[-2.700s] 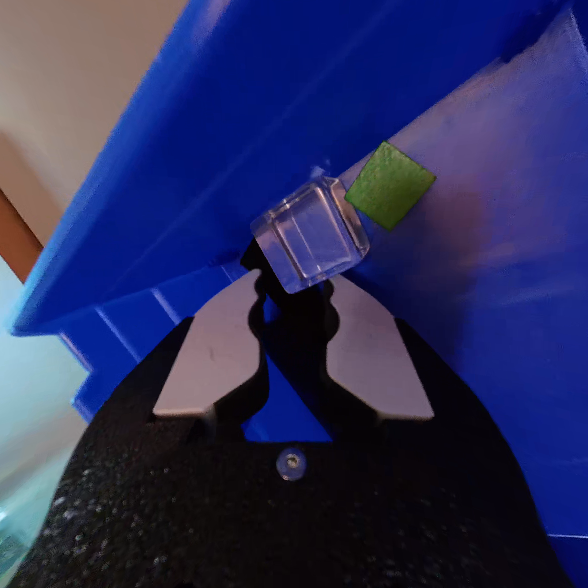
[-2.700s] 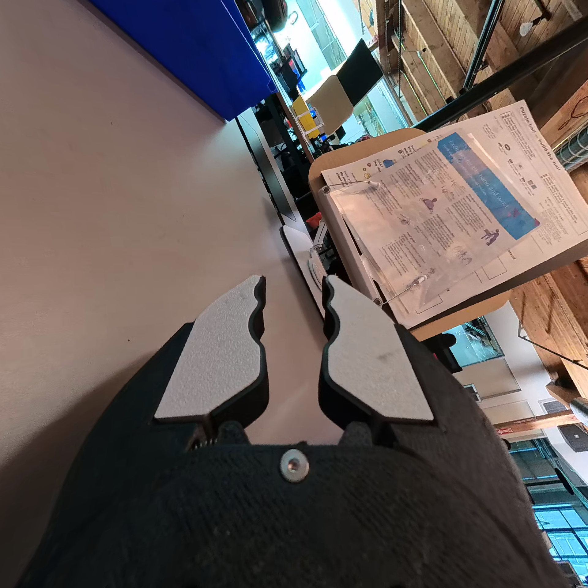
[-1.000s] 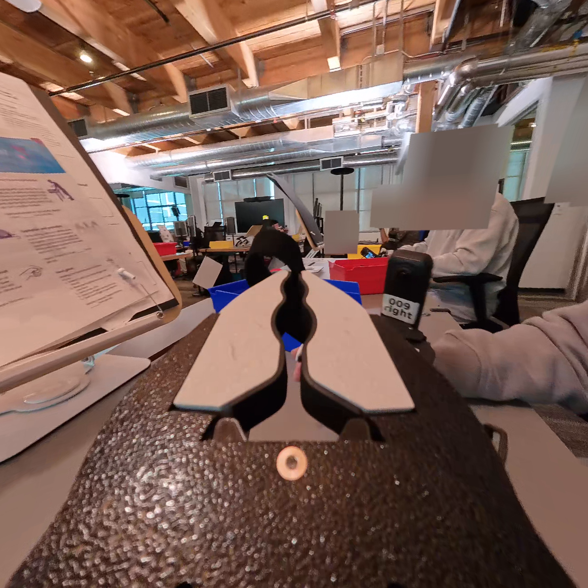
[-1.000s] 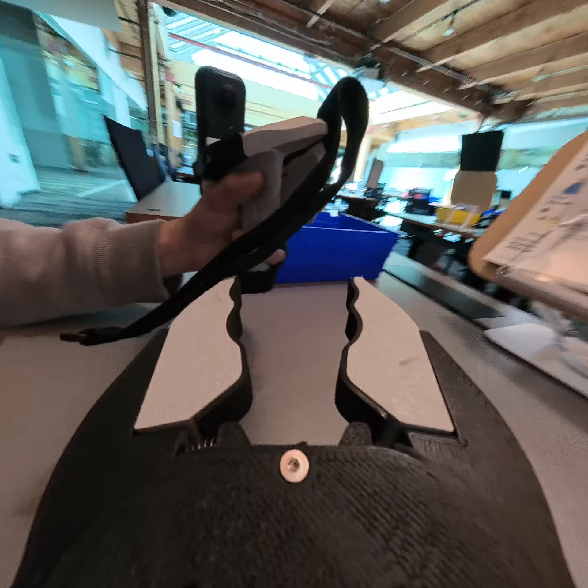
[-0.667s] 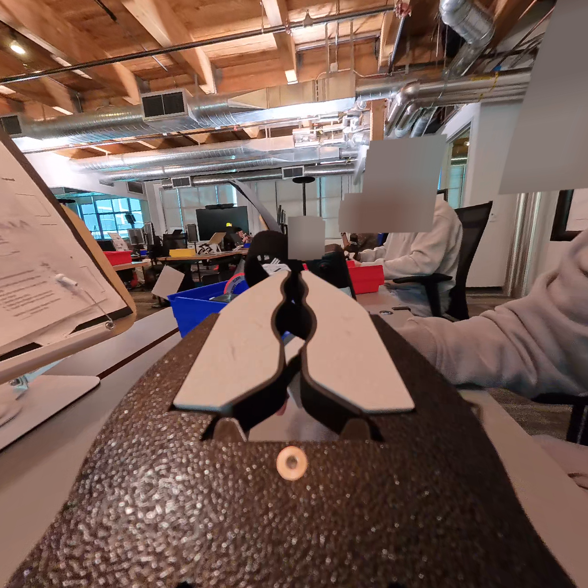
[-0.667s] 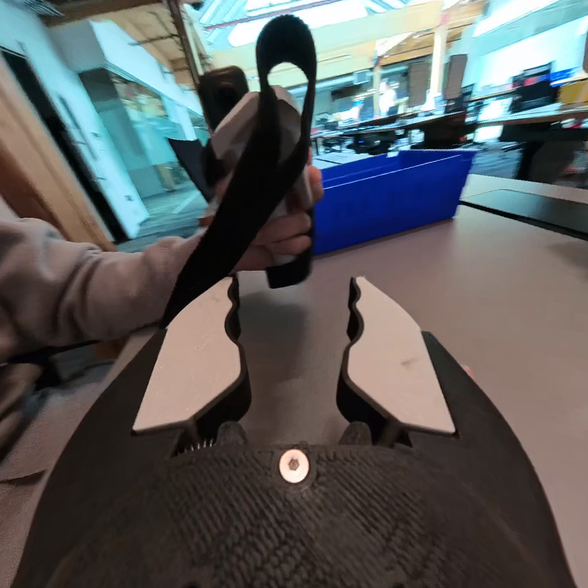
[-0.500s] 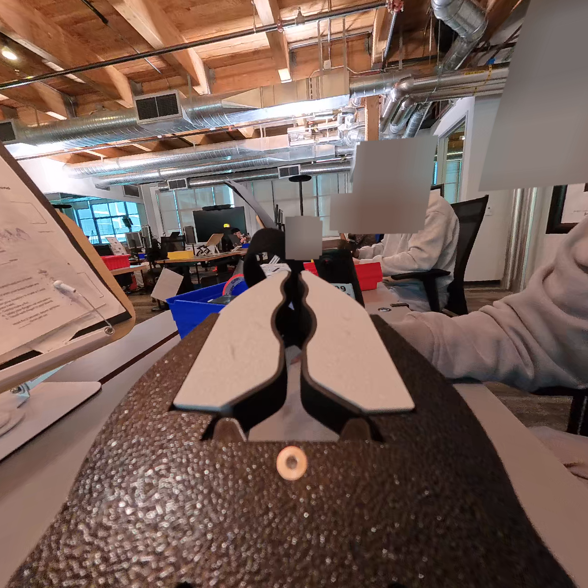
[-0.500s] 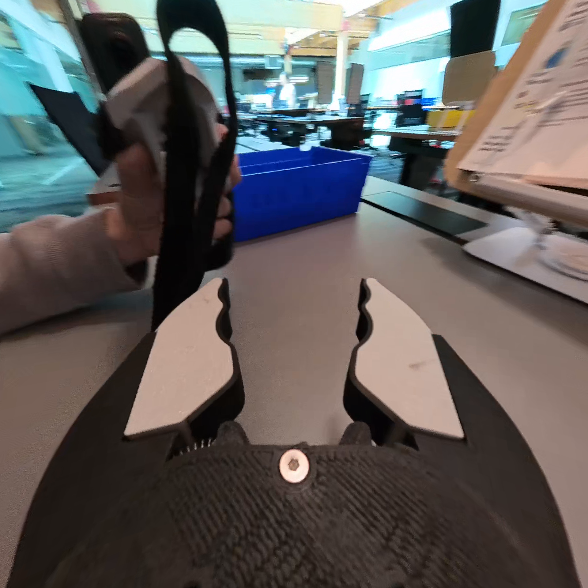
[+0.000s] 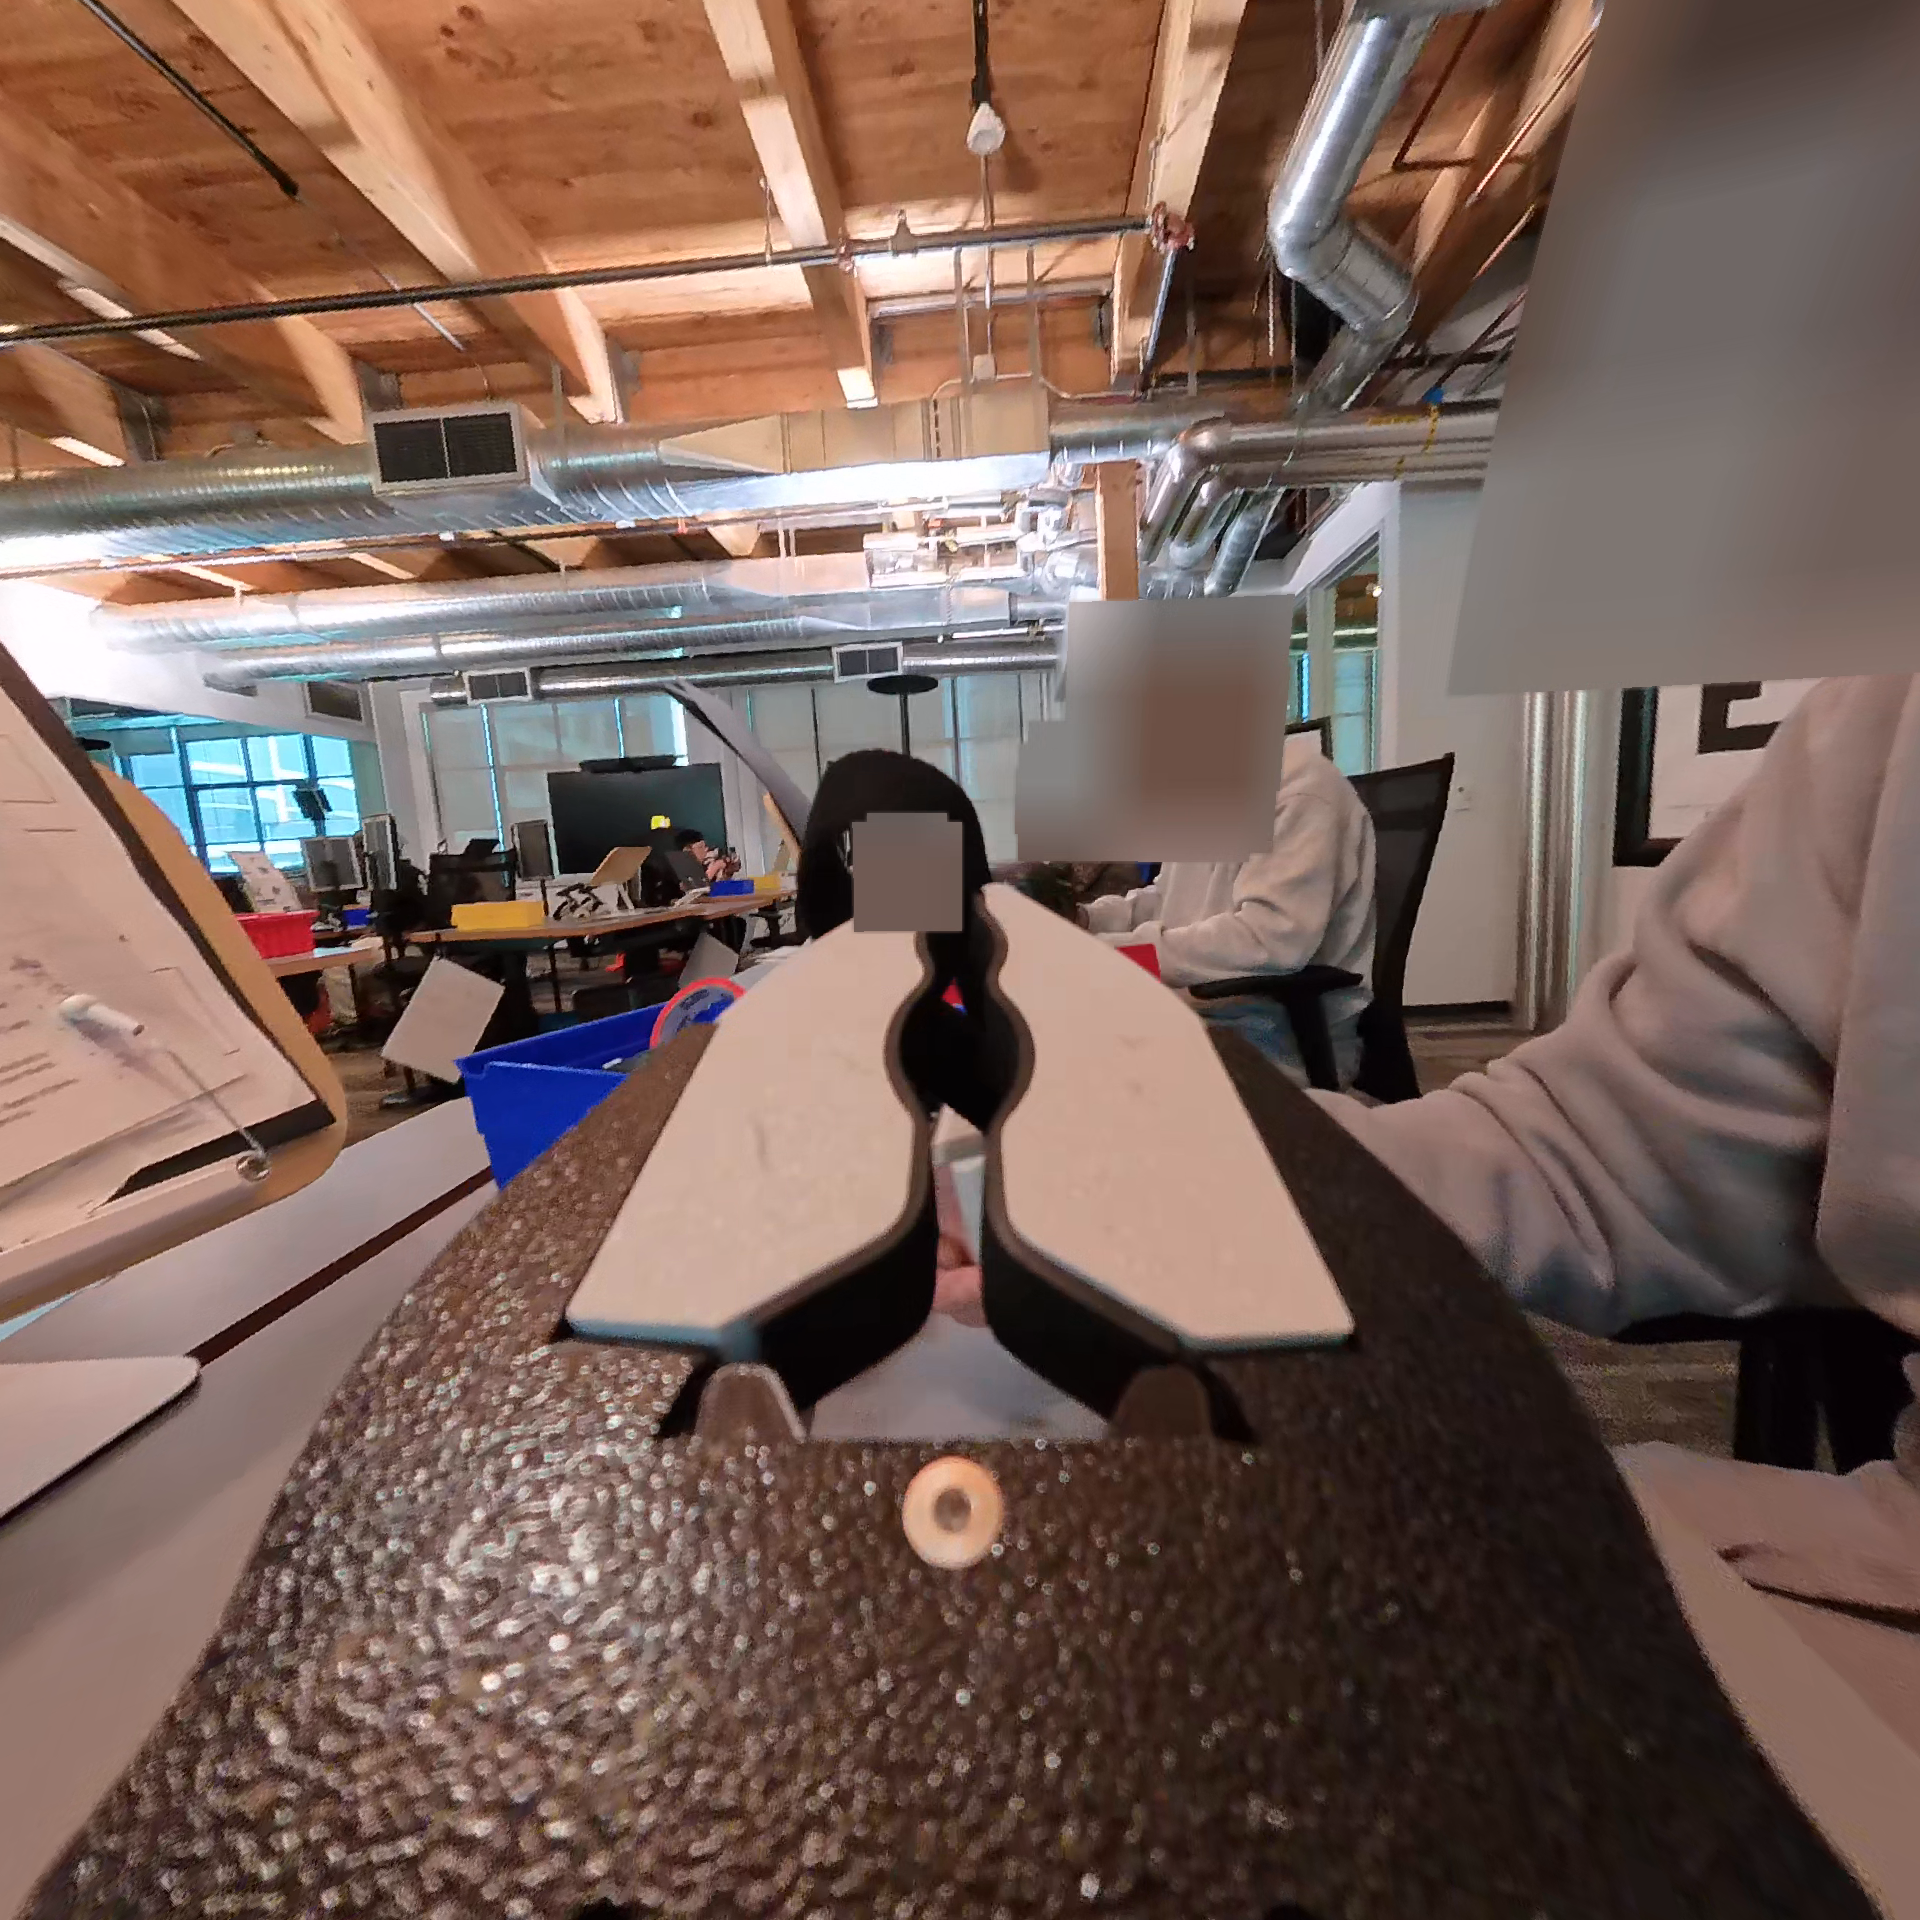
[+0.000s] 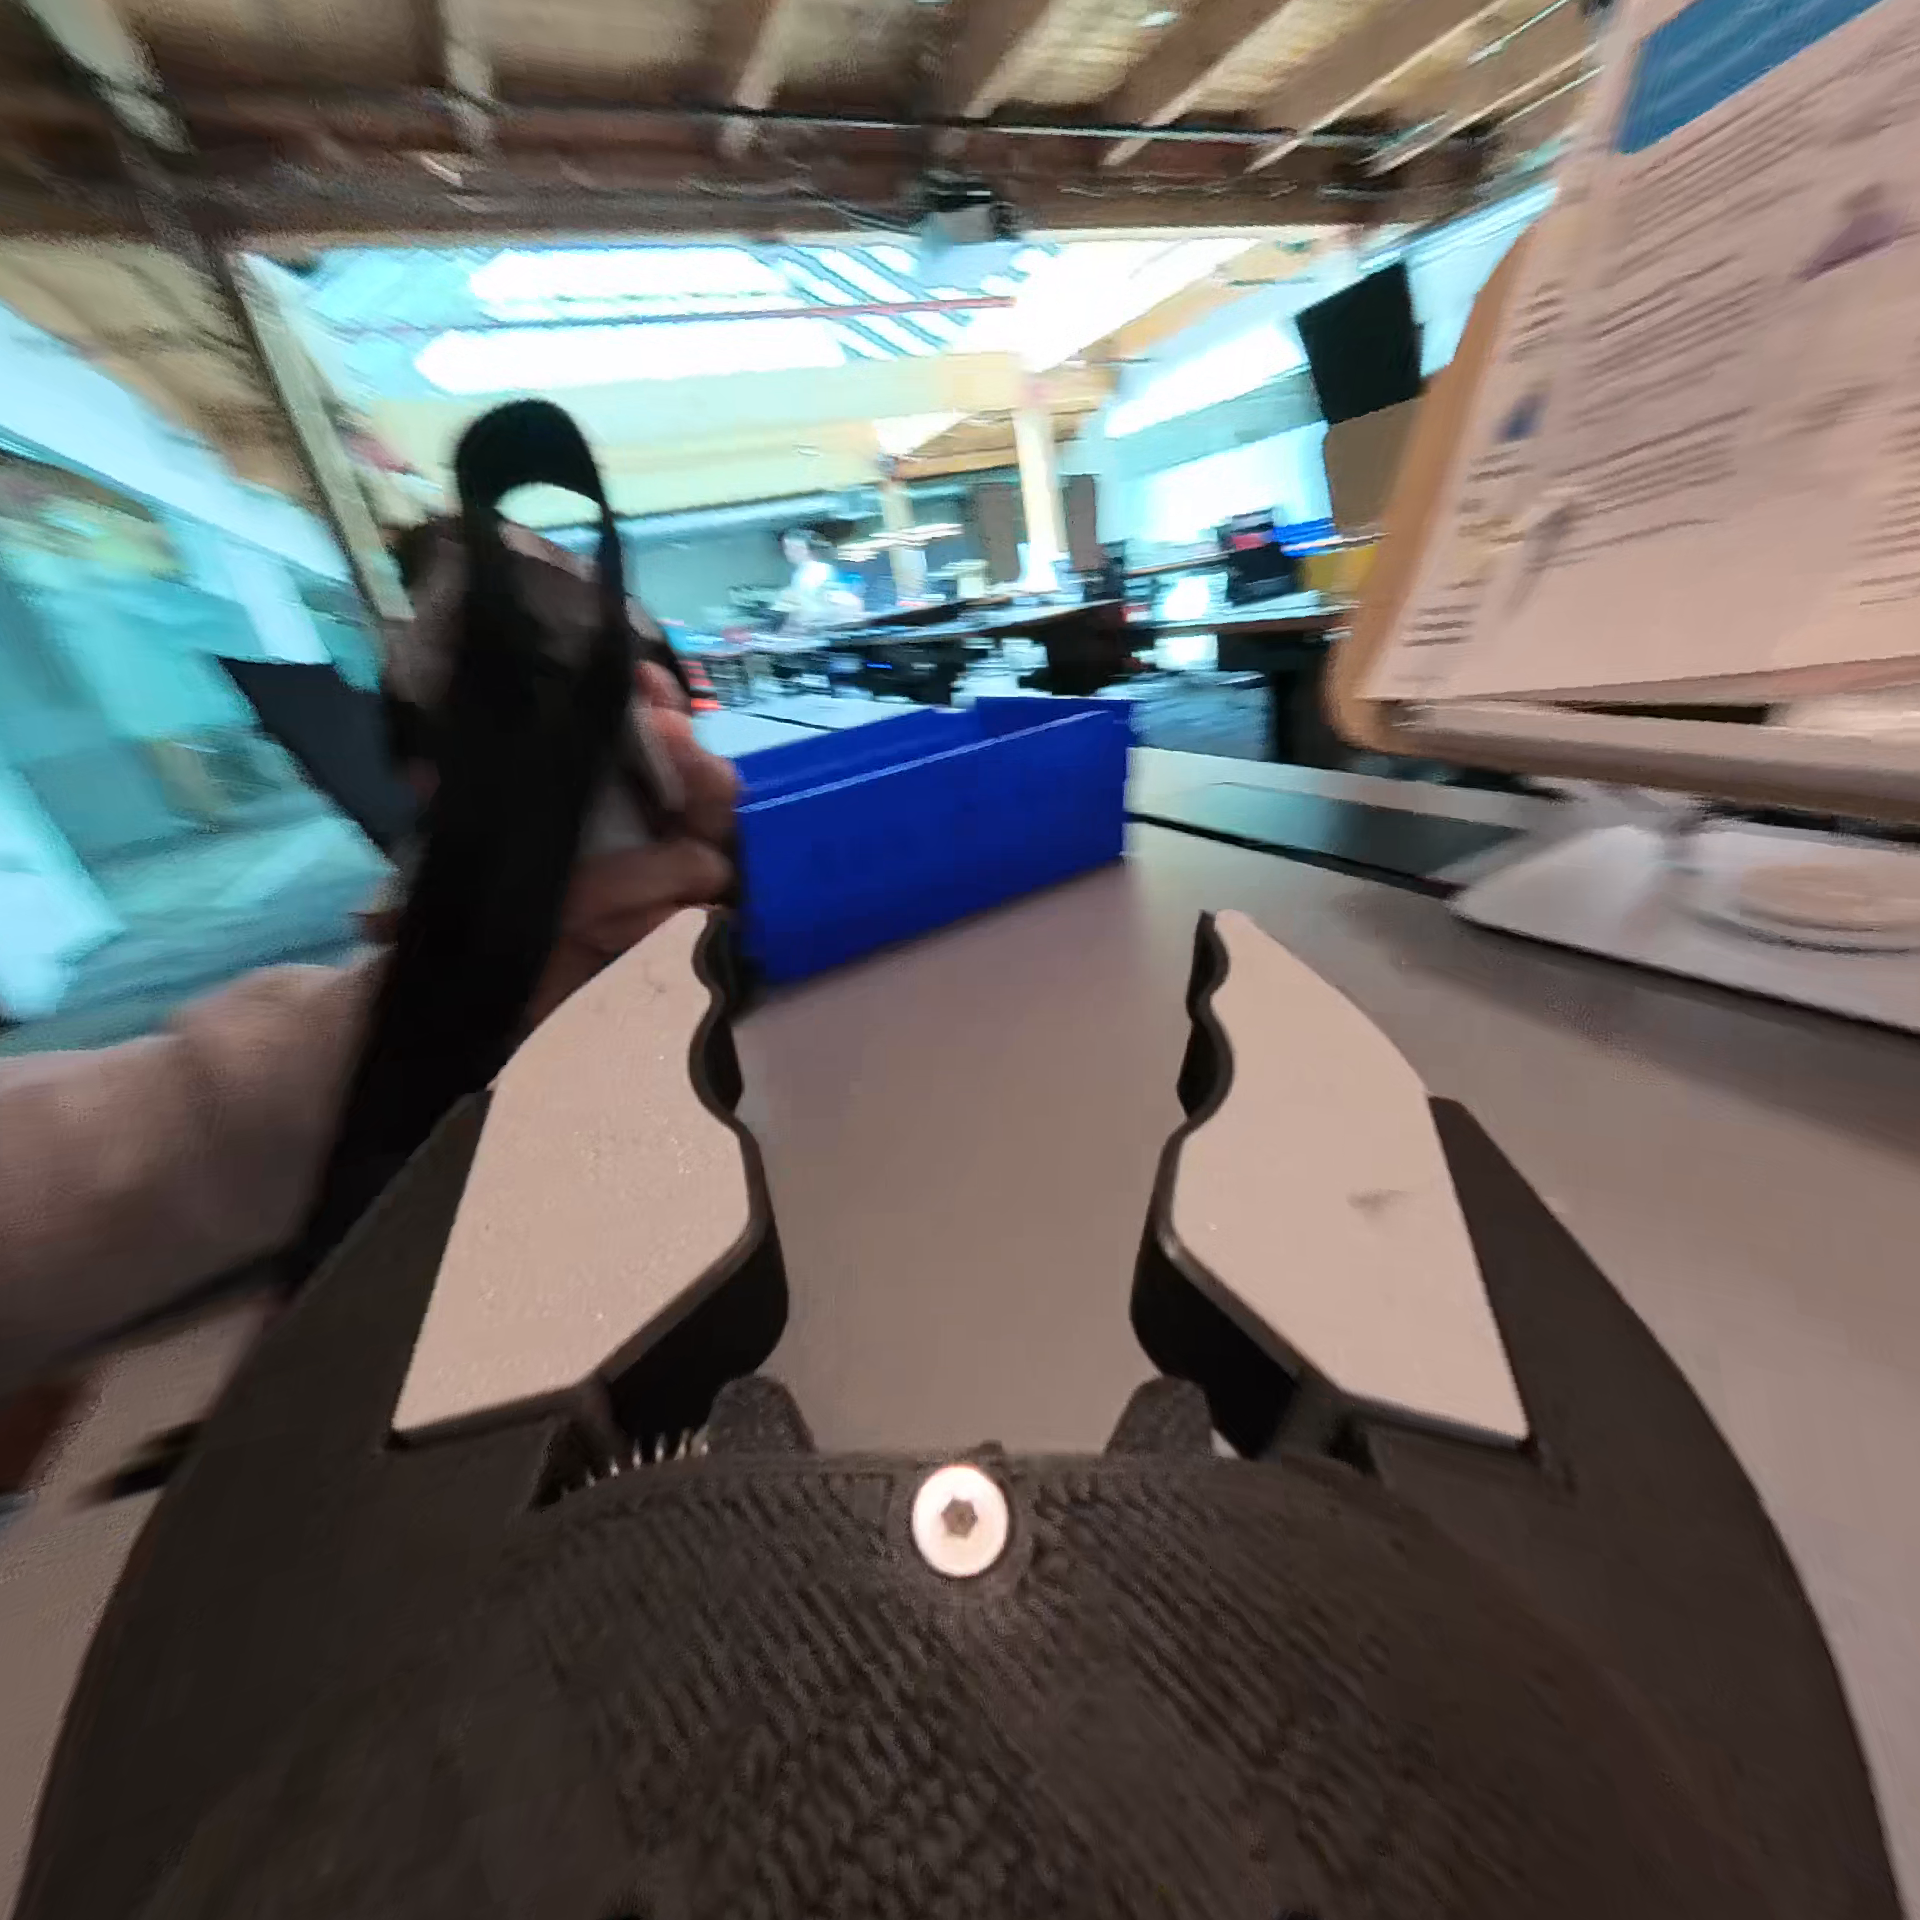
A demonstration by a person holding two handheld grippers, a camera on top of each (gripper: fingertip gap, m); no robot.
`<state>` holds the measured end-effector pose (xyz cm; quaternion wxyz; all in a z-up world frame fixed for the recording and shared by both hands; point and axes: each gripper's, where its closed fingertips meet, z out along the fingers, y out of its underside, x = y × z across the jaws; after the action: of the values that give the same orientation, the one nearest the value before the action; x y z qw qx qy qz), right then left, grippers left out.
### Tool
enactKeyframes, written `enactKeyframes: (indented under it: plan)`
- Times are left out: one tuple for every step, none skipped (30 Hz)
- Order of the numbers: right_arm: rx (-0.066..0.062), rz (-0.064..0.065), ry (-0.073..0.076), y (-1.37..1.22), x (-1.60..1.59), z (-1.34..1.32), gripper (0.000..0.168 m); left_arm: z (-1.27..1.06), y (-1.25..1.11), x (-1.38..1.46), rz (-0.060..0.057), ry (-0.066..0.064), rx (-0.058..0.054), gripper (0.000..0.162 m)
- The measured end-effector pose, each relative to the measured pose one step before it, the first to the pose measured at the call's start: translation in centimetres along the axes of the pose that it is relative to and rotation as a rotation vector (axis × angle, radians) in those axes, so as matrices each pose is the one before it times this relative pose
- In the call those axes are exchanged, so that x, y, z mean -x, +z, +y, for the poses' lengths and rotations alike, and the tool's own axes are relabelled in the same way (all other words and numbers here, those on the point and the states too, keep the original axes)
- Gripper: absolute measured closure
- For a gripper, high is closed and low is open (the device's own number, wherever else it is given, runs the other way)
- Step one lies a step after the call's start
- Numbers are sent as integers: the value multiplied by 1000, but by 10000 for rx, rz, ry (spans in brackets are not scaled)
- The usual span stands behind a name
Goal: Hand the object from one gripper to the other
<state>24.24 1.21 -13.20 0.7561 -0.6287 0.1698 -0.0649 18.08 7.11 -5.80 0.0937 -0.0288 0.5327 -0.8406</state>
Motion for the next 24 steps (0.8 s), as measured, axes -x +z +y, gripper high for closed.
enactKeyframes:
  plan:
    - [58, -739, 545, 161, 1021, 122, 85, 185, 23, 141, -82, 9, 78, 161]
    - [142, -758, 434, 176, 1089, 278, 84, 162, 22, 150, -102, 13, 52, 160]
    - [230, -627, 258, 234, 972, 456, 87, 171, 44, 126, -82, -5, 58, 160]
    - [298, -378, 57, 290, 689, 596, 89, 177, 86, 19, -9, -25, 64, 160]
    - [301, -51, -116, 342, 276, 592, 91, 208, 113, -117, 56, -15, 77, 161]
    - [275, 152, -260, 333, 28, 509, 91, 191, 152, -139, 50, 20, 79, 161]
    - [265, 63, -283, 258, 172, 472, 91, 164, 153, -124, 28, 68, 79, 161]
    - [261, -34, -229, 188, 267, 436, 94, 185, 138, -101, 2, 107, 120, 161]
    - [231, -85, -193, 108, 303, 365, 96, 167, 78, 51, -100, 160, 142, 161]
    - [185, -219, -116, 96, 477, 307, 96, 107, 19, 216, -216, 204, 109, 161]
    - [186, -291, 41, 95, 526, 307, 96, 21, -35, 216, -191, 164, 59, 160]
    - [170, -364, 191, 108, 579, 285, 96, -66, -64, 161, -116, 66, -10, 160]
    - [115, -380, 262, 122, 532, 199, 97, -143, -78, 124, -75, -7, -68, 160]
    - [61, -205, 198, 114, 244, 119, 101, -137, -85, 130, -63, -35, -84, 160]
    - [39, -93, 103, 77, 88, 114, 103, -115, -77, 136, -62, -46, -86, 160]
    - [43, -98, 64, 59, 129, 113, 103, -91, -72, 122, -57, -37, -70, 160]
    - [41, -59, 30, 32, 92, 91, 105, -57, -63, 115, -51, -12, -43, 160]
    - [20, -84, 4, 22, 153, 54, 105, -22, -54, 142, -90, 25, -14, 160]
    - [-130, -356, 112, -28, 575, -201, 101, -11, -65, 227, -154, 68, 11, 160]
    - [-340, -465, 288, -100, 714, -577, 103, 5, -70, 232, -156, 88, 37, 161]
    - [-359, -246, 340, -123, 293, -627, 107, 18, -67, 137, -83, 59, 37, 161]
    - [-164, 14, 229, -131, -130, -331, 110, -8, -43, 80, -40, 1, -2, 161]
    - [76, 256, -5, -107, -462, 29, 112, -6, -12, 88, -53, -25, -23, 161]
    - [241, 418, -216, -68, -647, 339, 113, 27, 13, 50, -35, -25, -15, 161]
